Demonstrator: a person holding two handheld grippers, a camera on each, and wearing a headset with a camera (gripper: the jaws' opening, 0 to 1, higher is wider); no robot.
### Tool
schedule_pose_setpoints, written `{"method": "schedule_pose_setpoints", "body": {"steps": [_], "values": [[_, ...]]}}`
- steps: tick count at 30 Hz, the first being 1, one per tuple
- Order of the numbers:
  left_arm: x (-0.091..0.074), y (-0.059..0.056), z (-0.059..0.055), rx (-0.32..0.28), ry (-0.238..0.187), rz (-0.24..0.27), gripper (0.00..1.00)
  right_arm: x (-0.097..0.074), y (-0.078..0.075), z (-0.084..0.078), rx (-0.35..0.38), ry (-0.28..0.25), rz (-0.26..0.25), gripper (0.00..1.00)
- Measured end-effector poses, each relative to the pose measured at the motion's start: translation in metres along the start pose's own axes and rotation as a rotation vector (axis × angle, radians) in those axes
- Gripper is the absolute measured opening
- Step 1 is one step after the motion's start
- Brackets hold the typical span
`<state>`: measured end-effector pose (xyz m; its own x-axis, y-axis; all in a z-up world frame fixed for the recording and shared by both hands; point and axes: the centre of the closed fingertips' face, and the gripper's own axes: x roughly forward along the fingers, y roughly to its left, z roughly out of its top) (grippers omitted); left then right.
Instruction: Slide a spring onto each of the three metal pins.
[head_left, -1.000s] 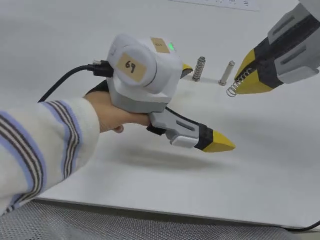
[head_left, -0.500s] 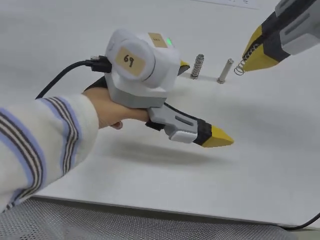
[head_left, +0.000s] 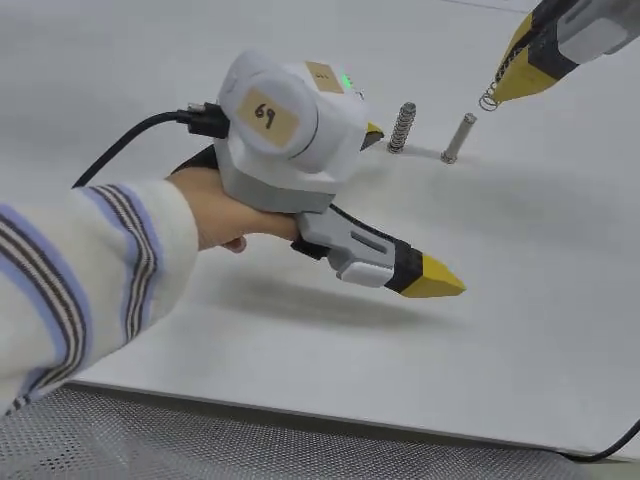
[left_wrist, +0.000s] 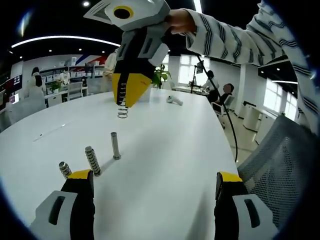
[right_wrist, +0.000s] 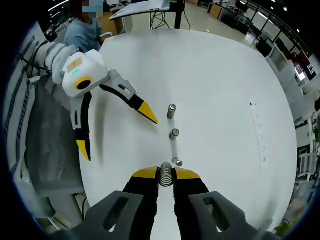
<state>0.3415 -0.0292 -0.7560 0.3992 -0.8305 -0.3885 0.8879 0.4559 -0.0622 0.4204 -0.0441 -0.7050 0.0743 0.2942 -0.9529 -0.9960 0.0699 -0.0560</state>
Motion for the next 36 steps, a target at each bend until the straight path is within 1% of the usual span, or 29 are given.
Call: {"method": "schedule_pose_setpoints", "body": {"steps": [2, 3, 10, 16, 18, 21, 25, 27, 28, 32, 36], "values": [[0.000, 0.002, 0.000, -0.003, -0.001, 0.002, 0.98, 0.004, -0.004, -0.001, 0.004, 0.007, 0.003, 0.08], [0.000, 0.006, 0.000, -0.001, -0.003, 0.012, 0.98, 0.007, -0.006, -0.002, 0.004, 0.013, 0.006, 0.08], [0.000, 0.008, -0.001, -0.007, -0.002, 0.014, 0.98, 0.022, -0.020, -0.007, -0.012, 0.053, -0.008, 0.08], [-0.001, 0.011, -0.008, -0.002, 0.023, 0.015, 0.97, 0.030, -0.022, -0.008, -0.012, 0.061, 0.006, 0.08], [-0.001, 0.010, -0.010, -0.024, 0.035, 0.004, 0.96, 0.033, -0.022, -0.009, -0.019, 0.071, 0.006, 0.08], [-0.002, 0.009, -0.013, -0.018, 0.046, 0.002, 0.96, 0.037, -0.022, -0.011, -0.014, 0.080, 0.015, 0.08], [-0.003, 0.008, -0.013, -0.016, 0.047, 0.001, 0.94, 0.043, -0.023, -0.017, -0.015, 0.103, 0.026, 0.08], [-0.004, 0.011, -0.011, -0.030, 0.031, 0.011, 0.93, 0.046, -0.024, -0.018, -0.007, 0.103, 0.028, 0.08], [-0.004, 0.012, -0.011, -0.031, 0.030, 0.012, 0.93, 0.047, -0.025, -0.018, -0.003, 0.102, 0.029, 0.08], [-0.005, 0.013, -0.013, -0.015, 0.044, 0.016, 0.93, 0.053, -0.023, -0.020, 0.002, 0.109, 0.038, 0.08], [-0.006, 0.013, -0.014, -0.018, 0.046, 0.016, 0.92, 0.063, -0.023, -0.021, -0.013, 0.122, 0.044, 0.08]]}}
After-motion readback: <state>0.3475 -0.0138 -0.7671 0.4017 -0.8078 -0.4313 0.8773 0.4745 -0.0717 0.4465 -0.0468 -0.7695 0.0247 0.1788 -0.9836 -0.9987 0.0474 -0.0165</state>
